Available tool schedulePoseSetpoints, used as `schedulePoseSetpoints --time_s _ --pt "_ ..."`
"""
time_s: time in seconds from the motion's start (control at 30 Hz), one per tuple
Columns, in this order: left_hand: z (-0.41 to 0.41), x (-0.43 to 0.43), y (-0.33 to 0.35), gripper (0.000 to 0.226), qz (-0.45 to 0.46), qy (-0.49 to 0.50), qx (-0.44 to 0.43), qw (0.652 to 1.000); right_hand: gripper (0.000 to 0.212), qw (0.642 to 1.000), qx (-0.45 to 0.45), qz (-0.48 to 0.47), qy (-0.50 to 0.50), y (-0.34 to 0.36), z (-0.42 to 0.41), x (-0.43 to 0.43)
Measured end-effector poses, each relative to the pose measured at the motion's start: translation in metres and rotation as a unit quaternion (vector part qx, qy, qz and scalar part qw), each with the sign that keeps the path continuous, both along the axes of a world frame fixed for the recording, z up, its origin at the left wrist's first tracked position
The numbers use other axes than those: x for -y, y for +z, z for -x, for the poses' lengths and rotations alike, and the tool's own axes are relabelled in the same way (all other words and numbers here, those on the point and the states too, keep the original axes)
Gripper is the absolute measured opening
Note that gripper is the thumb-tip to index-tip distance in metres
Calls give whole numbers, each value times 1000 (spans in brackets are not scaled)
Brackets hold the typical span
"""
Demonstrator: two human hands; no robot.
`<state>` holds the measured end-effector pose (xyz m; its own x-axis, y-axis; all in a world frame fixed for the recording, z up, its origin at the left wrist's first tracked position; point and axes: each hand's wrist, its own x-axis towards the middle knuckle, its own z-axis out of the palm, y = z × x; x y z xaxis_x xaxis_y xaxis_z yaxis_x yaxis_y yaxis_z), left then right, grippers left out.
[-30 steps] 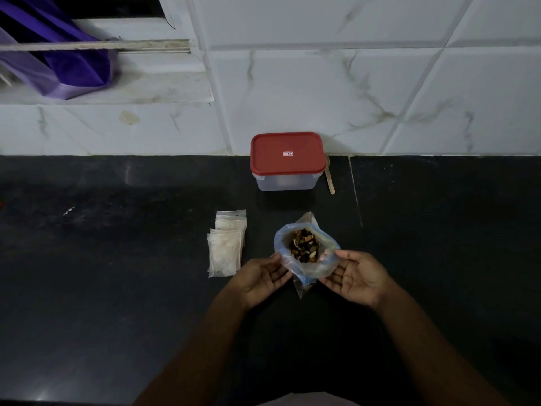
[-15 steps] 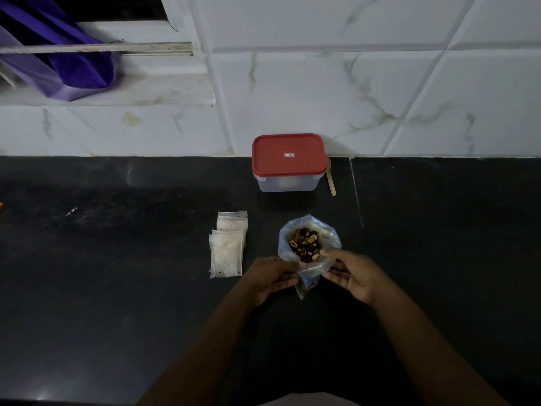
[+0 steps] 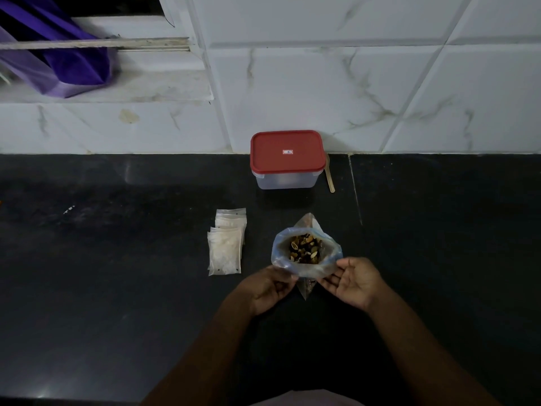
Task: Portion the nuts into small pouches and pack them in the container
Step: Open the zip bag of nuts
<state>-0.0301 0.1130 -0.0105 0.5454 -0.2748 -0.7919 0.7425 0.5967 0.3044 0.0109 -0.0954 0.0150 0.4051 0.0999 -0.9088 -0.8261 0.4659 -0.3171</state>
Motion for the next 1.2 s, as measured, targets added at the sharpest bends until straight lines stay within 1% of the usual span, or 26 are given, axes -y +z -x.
schedulePoseSetpoints --time_s 0.07,0.13,0.17,0.23,0.27,0.33,0.37,0.4,0.47,0.5,0.53,0.57,0.63,0.67,0.7,0.73,0.77,0.83,0.87,0.9,0.97,1.0,1.03,1.1,1.2 --pt "-3 -2 -2 40 -42 -41 27 998 28 997 15 61 53 -2 -1 -2" --pt "-8 -9 0 45 -95 -89 55 990 25 982 39 144 120 -3 -3 -4" --pt "-11 -12 2 47 -134 -120 73 981 24 970 57 185 150 -3 -4 -4" --pt "-21 -18 9 47 -208 -163 95 960 29 936 122 270 192 1 -8 -5" --pt "-26 -19 13 45 -241 -161 103 952 32 917 163 303 202 3 -9 -6" --pt "-37 -19 17 48 -307 -125 136 934 34 884 241 333 224 10 -13 -8" --pt "-42 -19 18 51 -349 -114 171 914 34 867 267 339 250 12 -15 -10" --pt "-48 -18 17 51 -397 -128 210 884 33 851 281 347 276 12 -18 -11" --pt "-55 -17 14 47 -487 -200 274 805 32 827 295 371 303 10 -23 -15" --pt "-58 -15 12 43 -520 -228 291 770 30 818 298 382 310 9 -25 -15" --pt "-60 -14 9 38 -540 -241 297 750 28 812 296 391 318 8 -27 -15" --pt "-62 -14 9 32 -552 -243 299 740 27 808 291 396 324 7 -29 -16" --pt "-67 -13 9 22 -561 -246 296 732 27 810 283 398 325 6 -33 -15" --pt "-70 -13 9 21 -555 -254 292 736 27 817 275 394 319 5 -36 -15" --pt "-73 -13 9 20 -538 -259 283 751 27 830 263 382 310 4 -39 -15" --pt "-76 -13 8 19 -509 -259 266 777 28 847 245 363 301 2 -42 -15" --pt "-78 -12 9 19 -466 -248 240 815 27 868 219 338 289 1 -46 -16" --pt "-80 -10 14 18 -346 -187 154 906 20 918 151 275 243 3 -51 -19" --pt "-80 -10 17 20 -284 -146 107 942 17 942 121 234 208 5 -53 -19" --pt "-81 -11 19 23 -232 -108 67 964 17 960 101 196 172 6 -54 -19" --pt "-81 -13 17 27 -150 -57 24 987 18 976 87 151 128 4 -57 -19" --pt "-80 -13 15 28 -123 -41 16 991 20 978 85 145 121 4 -56 -19" --pt "-78 -13 13 30 -115 -30 10 993 23 979 83 144 117 3 -56 -20" --pt "-76 -10 11 31 -138 -34 12 990 28 978 90 150 116 0 -54 -21" --pt "-74 -8 7 31 -223 -51 23 973 29 962 125 193 146 0 -50 -17"
